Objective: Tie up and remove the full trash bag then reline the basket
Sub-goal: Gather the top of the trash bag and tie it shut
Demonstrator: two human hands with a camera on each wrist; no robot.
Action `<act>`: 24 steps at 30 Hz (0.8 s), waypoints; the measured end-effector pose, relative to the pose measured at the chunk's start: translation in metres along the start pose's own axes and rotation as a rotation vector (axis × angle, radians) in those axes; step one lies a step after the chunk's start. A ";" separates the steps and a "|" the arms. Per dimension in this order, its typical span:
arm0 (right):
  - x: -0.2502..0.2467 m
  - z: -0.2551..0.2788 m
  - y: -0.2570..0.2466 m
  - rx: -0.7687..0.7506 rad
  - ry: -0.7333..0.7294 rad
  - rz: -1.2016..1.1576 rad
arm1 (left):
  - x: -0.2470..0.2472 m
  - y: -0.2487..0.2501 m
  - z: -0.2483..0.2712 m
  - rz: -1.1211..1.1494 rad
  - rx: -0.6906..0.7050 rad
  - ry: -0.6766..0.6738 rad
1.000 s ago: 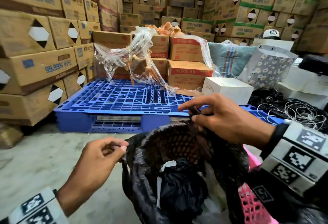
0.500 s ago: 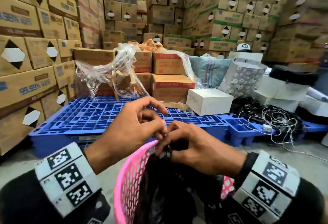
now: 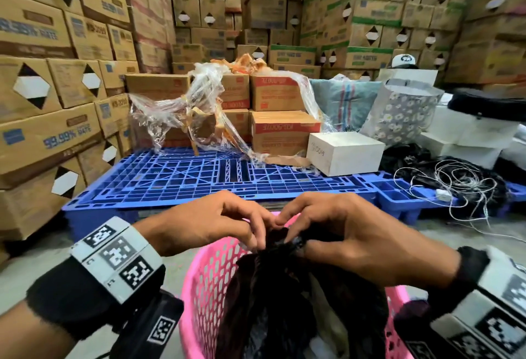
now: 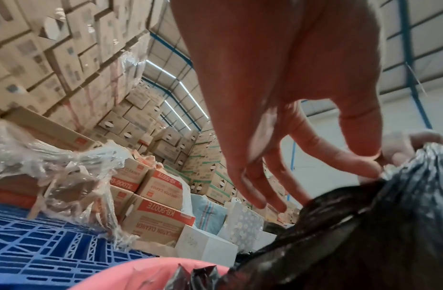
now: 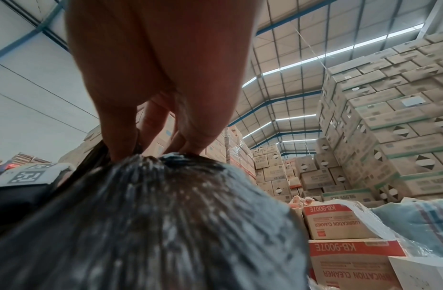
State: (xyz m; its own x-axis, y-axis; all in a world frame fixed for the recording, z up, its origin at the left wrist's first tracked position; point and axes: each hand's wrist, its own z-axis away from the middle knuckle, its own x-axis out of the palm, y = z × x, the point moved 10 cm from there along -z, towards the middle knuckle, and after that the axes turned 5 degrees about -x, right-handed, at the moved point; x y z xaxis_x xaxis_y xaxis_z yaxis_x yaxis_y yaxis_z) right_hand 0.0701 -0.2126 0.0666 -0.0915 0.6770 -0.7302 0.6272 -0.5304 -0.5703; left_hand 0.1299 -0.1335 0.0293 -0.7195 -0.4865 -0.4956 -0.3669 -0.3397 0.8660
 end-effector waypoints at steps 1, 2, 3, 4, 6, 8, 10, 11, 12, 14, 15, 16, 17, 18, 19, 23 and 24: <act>-0.002 0.000 0.002 0.001 0.012 -0.014 | -0.002 0.001 0.004 0.007 0.001 -0.004; -0.004 0.000 0.004 0.003 0.028 -0.036 | -0.003 0.001 0.006 0.009 0.007 -0.006; -0.005 -0.001 0.005 0.002 0.040 -0.058 | -0.003 0.002 0.007 -0.001 0.010 0.004; -0.004 -0.002 0.005 -0.005 0.045 -0.071 | -0.003 0.001 0.008 -0.027 0.007 0.021; -0.003 -0.004 0.004 -0.024 0.044 -0.065 | -0.001 0.003 0.007 -0.134 0.013 0.057; -0.003 -0.006 0.004 -0.028 0.033 -0.055 | -0.002 0.006 0.006 -0.225 0.036 0.093; -0.003 -0.006 0.007 -0.011 0.020 -0.036 | -0.010 0.006 0.009 -0.225 0.037 0.130; -0.004 -0.004 0.008 0.003 0.014 -0.032 | -0.016 0.006 0.010 -0.209 0.042 0.161; -0.005 -0.003 0.010 0.013 0.004 -0.023 | -0.025 0.006 0.013 -0.196 0.051 0.203; -0.007 0.002 0.014 0.039 -0.025 0.032 | -0.043 0.005 0.016 -0.234 0.032 0.283; -0.009 0.004 0.017 0.063 -0.044 0.070 | -0.050 0.001 0.018 -0.282 -0.012 0.307; -0.011 0.006 0.022 0.087 -0.061 0.102 | -0.056 -0.004 0.020 -0.339 -0.074 0.313; -0.013 0.008 0.025 0.108 -0.076 0.125 | -0.060 -0.010 0.022 -0.385 -0.143 0.300; -0.015 0.009 0.028 0.128 -0.089 0.134 | -0.062 -0.017 0.024 -0.414 -0.204 0.278; -0.016 0.010 0.030 0.152 -0.107 0.128 | -0.064 -0.021 0.027 -0.426 -0.242 0.266; -0.007 0.013 0.032 0.257 -0.203 -0.066 | -0.074 -0.028 0.035 -0.313 -0.244 0.352; -0.004 0.012 0.032 0.273 -0.209 -0.132 | -0.074 -0.029 0.037 -0.264 -0.233 0.379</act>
State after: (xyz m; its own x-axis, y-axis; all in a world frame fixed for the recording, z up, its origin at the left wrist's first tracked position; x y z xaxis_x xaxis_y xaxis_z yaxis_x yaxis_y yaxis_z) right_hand 0.0813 -0.2385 0.0467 -0.3318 0.6445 -0.6889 0.3723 -0.5815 -0.7234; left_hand 0.1720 -0.0584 0.0436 -0.3404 -0.6023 -0.7220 -0.3350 -0.6398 0.6917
